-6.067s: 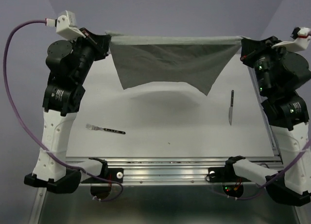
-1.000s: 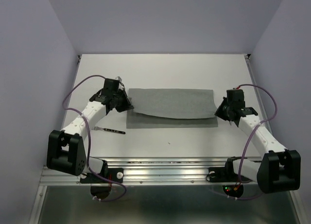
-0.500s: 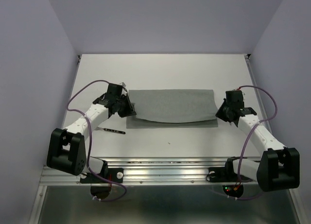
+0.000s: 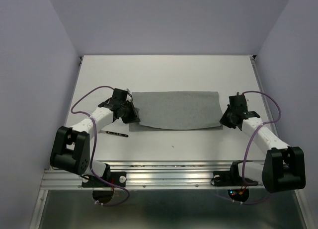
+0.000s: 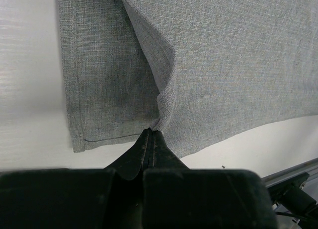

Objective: Fold the napkin into a case and place the utensils inside
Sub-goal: Fold and flatten the napkin at the center of the board.

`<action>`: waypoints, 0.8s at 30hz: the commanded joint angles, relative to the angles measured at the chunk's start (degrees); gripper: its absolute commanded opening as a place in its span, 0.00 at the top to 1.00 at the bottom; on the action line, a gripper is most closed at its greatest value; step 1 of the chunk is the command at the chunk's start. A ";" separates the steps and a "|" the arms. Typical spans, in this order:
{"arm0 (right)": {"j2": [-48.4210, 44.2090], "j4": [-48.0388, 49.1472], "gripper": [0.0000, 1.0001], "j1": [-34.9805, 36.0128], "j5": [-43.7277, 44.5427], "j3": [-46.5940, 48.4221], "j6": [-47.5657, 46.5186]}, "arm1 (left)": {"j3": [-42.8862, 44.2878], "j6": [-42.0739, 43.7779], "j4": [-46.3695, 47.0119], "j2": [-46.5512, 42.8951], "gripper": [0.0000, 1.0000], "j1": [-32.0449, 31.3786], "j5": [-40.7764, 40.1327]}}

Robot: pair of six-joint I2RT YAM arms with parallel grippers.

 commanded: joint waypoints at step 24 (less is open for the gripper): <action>0.38 0.60 0.42 -0.40 0.29 1.07 -0.49 | 0.80 -1.65 -1.97 -0.76 0.12 -0.17 -3.78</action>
